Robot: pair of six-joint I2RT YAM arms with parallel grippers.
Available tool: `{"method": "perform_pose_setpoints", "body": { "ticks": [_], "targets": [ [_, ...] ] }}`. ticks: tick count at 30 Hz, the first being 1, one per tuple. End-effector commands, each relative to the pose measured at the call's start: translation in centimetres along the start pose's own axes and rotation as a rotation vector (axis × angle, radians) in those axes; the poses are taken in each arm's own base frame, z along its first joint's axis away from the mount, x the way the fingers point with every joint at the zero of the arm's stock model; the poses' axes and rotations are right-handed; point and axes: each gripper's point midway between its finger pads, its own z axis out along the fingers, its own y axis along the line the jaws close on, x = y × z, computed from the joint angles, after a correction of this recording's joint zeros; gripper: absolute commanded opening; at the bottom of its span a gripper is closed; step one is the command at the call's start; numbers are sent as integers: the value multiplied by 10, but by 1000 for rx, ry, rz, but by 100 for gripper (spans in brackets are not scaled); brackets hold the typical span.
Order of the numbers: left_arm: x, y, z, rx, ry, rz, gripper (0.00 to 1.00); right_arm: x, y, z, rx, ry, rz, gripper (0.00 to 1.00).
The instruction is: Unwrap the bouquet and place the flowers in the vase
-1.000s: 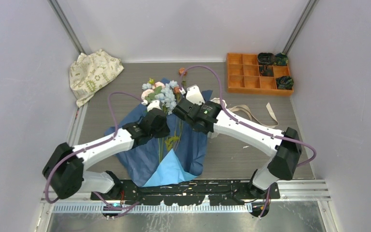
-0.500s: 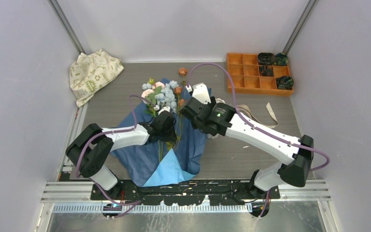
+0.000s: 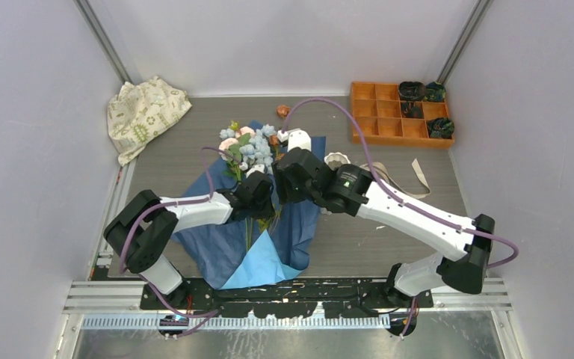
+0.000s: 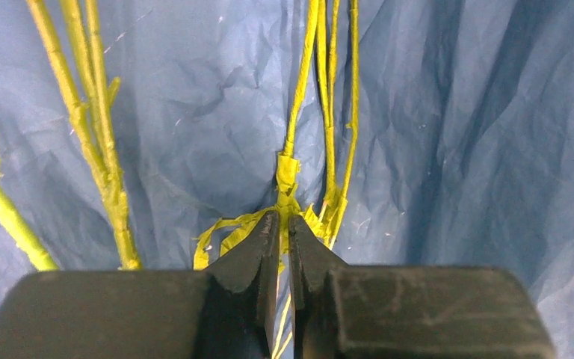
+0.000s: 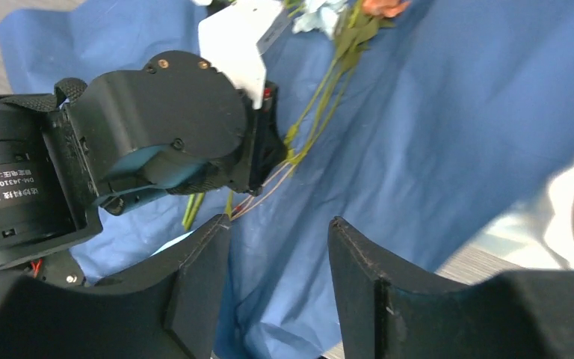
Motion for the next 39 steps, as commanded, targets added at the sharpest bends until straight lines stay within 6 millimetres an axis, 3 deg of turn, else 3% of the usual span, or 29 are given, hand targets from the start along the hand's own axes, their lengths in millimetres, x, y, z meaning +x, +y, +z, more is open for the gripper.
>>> {"method": "perform_pose_setpoints", "body": {
  "ticks": [1,6,12,15,19,24,29,32,39],
  "targets": [
    [-11,8,-18,-24,-64,-1,11,12,33,20,-119,37,33,55],
    [-34,16,-67,-47,-163,8,12,52,31,52,-77,141,21,56],
    [-51,49,-128,-138,-295,-50,20,88,26,82,-27,231,-9,59],
    [-52,70,-141,-208,-347,-108,27,108,26,100,0,292,-26,60],
    [-39,93,-131,-288,-304,-165,31,132,29,118,8,357,-29,62],
    [-19,103,-107,-313,-197,-206,45,151,24,128,35,398,-27,65],
    [-16,119,-96,-356,-141,-247,70,164,18,132,54,427,-28,69],
    [-15,125,-85,-335,-97,-307,79,175,17,138,65,459,-32,69],
    [-12,130,-67,-325,-44,-347,79,188,17,147,58,486,-15,68]
  ]
}}
